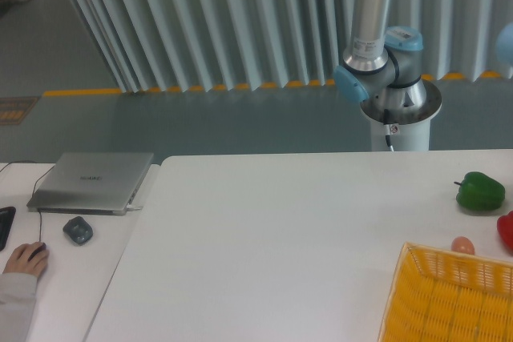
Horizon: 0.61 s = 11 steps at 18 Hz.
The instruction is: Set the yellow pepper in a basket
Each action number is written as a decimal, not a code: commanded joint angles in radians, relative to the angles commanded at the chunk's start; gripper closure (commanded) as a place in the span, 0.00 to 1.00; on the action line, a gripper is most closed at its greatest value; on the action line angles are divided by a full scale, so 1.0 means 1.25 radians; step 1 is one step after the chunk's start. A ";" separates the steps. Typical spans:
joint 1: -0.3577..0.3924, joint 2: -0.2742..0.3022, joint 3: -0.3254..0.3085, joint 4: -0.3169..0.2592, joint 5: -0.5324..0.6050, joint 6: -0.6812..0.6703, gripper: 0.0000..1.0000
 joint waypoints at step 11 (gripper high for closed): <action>-0.240 -0.128 0.152 0.099 -0.034 -0.567 0.73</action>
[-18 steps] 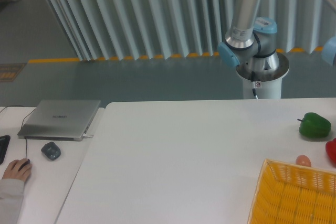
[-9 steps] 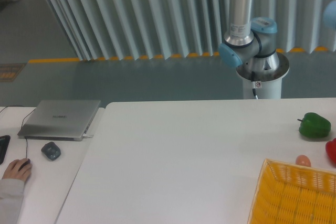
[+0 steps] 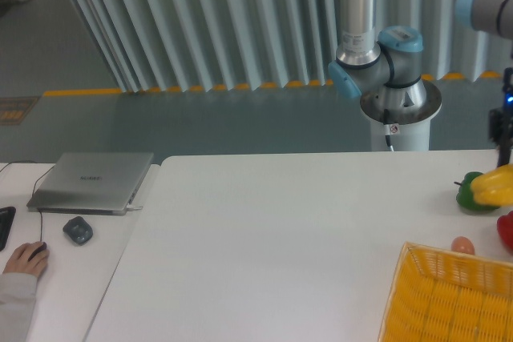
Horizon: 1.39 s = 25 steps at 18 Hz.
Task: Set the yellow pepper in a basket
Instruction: 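Carry the yellow pepper over the yellow basket and lower it, then open the gripper to release the yellow pepper into the basket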
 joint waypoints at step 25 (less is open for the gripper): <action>-0.158 -0.097 0.012 0.159 0.178 -0.238 0.00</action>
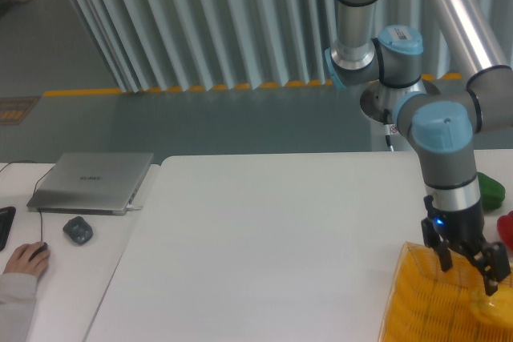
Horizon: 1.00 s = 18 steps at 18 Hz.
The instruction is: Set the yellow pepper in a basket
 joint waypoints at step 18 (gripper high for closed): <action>0.162 0.080 0.050 -0.393 -0.017 0.524 0.00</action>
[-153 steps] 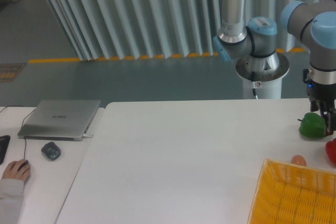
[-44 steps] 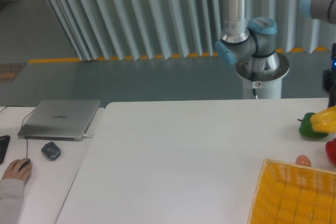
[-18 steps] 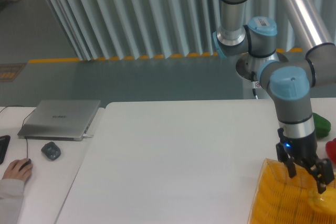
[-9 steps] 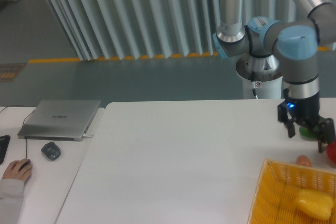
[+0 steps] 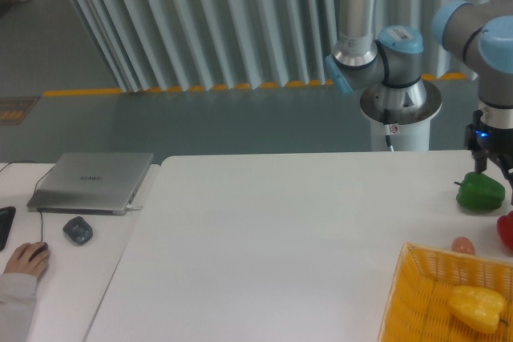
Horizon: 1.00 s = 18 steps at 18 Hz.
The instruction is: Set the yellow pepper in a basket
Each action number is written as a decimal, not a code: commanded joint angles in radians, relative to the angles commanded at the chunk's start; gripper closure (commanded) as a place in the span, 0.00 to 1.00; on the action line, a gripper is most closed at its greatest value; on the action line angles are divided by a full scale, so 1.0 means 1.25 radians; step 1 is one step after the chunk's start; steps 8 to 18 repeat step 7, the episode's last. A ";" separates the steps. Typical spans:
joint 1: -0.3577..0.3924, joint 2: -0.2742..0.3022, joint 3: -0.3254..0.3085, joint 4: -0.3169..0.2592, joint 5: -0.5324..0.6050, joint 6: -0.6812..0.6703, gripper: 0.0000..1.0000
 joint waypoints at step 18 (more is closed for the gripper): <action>0.004 -0.012 0.000 0.005 -0.006 0.046 0.00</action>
